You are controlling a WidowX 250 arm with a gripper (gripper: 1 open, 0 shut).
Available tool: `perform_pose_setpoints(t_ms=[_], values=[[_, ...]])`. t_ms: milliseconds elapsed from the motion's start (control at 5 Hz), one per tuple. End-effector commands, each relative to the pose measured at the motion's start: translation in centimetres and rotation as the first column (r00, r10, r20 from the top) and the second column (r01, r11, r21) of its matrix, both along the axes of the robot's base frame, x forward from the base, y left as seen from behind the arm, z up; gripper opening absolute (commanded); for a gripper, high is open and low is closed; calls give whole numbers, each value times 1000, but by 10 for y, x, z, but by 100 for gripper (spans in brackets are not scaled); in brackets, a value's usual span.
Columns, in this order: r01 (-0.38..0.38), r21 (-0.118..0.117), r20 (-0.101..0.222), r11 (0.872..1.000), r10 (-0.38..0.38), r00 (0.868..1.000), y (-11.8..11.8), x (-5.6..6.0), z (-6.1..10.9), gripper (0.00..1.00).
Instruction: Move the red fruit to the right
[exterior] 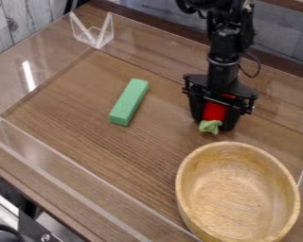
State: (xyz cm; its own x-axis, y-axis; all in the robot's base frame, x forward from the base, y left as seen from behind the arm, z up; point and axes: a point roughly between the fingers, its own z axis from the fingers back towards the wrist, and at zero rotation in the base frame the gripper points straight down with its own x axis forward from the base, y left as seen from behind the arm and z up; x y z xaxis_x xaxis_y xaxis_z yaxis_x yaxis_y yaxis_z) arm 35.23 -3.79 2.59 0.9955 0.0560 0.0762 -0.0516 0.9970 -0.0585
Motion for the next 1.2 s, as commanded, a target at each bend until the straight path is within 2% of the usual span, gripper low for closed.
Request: perform_pose_setpoints(t_ms=[0, 400, 600, 1000], values=[[43, -13, 80, 999, -41, 996, 0, 15, 33, 0], [88, -19, 95, 996, -86, 992, 0, 26, 47, 0], [90, -16, 92, 996, -89, 992, 5, 26, 45, 0], [-4, -7, 81, 1000, 5, 997, 19, 25, 61, 0]])
